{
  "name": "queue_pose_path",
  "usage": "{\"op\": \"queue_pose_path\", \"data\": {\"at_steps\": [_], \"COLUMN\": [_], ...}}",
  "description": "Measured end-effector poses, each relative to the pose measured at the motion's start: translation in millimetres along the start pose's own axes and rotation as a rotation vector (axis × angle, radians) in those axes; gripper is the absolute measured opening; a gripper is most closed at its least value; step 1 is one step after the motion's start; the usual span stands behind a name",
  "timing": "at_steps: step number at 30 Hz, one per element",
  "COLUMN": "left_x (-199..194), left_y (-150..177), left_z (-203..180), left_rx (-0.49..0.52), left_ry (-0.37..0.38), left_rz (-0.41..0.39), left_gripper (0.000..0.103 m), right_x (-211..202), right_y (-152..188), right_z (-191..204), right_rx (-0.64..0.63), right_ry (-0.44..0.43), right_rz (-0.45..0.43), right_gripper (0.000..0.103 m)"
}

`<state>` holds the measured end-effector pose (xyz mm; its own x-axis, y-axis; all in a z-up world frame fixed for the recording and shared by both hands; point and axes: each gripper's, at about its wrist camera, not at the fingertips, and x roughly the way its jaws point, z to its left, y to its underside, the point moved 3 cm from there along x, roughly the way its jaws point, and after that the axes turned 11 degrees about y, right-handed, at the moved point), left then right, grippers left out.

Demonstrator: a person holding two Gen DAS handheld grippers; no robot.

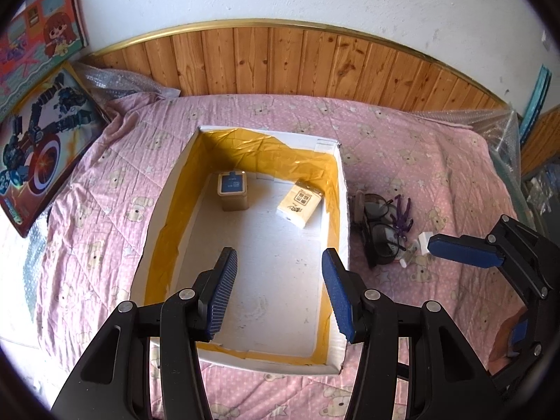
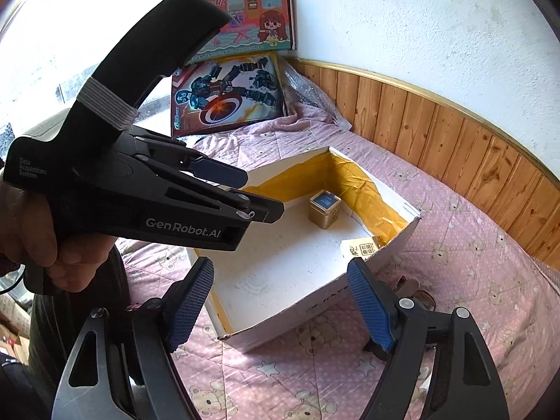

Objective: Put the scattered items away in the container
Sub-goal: 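Withdraw both tools from the box back toward the remaining items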

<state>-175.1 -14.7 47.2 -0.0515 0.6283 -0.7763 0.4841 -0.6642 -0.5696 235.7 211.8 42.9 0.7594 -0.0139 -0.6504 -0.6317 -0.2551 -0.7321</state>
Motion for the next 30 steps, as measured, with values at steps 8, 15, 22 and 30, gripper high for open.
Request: {"op": "queue_pose_path", "data": {"at_steps": [8, 15, 22, 30], "left_x": [-21, -30, -43, -46], "left_y": [15, 28, 36, 55], "left_z": [-21, -43, -57, -57], "left_rx": [0.042, 0.067, 0.045, -0.013], "left_ry": [0.006, 0.027, 0.037, 0.043], "left_rz": [-0.038, -0.052, -0.097, -0.120], "left_gripper": [0.053, 0.054, 0.054, 0.053], "right_x": [-33, -52, -64, -71], "right_y": [18, 30, 51, 74], "right_z": [0, -12, -23, -40], "right_rx": [0.028, 0.092, 0.134, 0.195], "right_ry": [-0.026, -0.048, -0.047, -0.046], "right_rz": [-0.075, -0.115, -0.125, -0.116], "right_gripper": [0.079, 0.080, 0.080, 0.080]}}
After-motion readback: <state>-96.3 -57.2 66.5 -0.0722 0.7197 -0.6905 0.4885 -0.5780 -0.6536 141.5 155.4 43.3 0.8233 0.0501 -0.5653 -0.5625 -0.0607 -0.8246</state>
